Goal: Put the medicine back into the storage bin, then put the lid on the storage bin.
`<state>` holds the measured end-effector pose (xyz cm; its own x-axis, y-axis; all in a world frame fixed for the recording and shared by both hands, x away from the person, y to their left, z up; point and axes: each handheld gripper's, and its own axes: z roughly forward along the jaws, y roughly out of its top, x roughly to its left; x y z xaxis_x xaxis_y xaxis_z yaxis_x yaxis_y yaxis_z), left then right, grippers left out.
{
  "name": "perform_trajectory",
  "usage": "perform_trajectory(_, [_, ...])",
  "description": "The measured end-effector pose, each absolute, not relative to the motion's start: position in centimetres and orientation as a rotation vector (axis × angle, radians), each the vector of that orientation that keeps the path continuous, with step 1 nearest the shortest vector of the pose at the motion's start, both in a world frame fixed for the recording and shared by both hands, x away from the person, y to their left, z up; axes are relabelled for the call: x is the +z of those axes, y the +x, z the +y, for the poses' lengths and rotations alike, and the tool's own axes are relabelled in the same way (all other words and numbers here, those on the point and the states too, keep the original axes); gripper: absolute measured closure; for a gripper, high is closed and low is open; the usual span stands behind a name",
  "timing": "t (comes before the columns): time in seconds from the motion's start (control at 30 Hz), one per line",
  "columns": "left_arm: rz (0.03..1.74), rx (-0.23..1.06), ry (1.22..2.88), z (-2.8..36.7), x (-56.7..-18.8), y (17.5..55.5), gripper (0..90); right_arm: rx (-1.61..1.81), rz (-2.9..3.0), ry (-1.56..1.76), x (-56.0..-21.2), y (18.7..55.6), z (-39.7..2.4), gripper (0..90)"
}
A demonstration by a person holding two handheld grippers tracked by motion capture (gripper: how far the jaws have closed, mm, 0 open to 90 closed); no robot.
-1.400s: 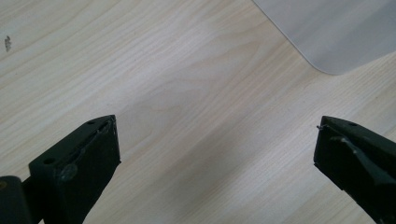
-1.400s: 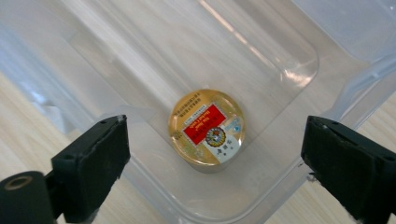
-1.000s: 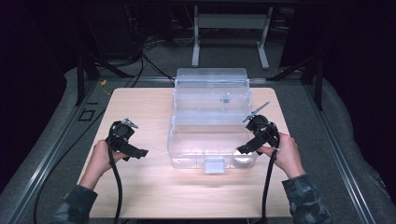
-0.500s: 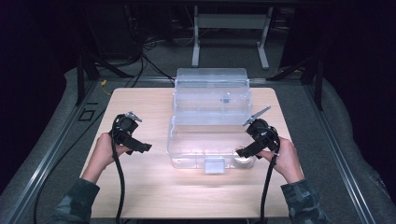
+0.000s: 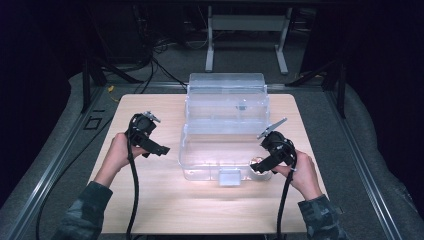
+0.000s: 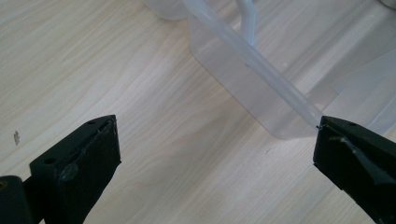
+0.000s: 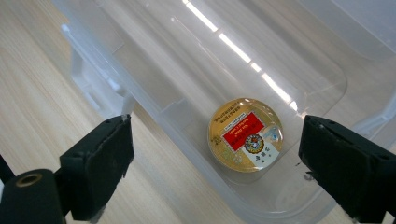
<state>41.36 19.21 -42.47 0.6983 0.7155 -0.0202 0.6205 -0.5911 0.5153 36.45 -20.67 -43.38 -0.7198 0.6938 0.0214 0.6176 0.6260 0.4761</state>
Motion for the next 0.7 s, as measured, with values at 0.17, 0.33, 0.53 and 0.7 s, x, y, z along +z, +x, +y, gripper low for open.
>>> perform_trajectory(0.17, [0.999,0.264,2.413,18.1,-41.7,42.1,0.2,0.682,2.688,1.079,-43.5,36.3,-20.5,11.9])
perform_trajectory(0.33, [0.989,0.268,2.402,17.3,-40.8,42.9,0.2,0.694,2.692,1.071,-43.5,36.2,-20.4,13.4])
perform_trajectory(0.53, [0.972,0.287,2.393,16.3,-39.6,43.8,0.2,0.698,2.705,1.048,-43.7,36.0,-19.8,14.5])
perform_trajectory(0.7, [0.956,0.297,2.384,15.2,-38.6,44.7,0.2,0.716,2.729,1.031,-44.5,36.0,-18.9,17.8])
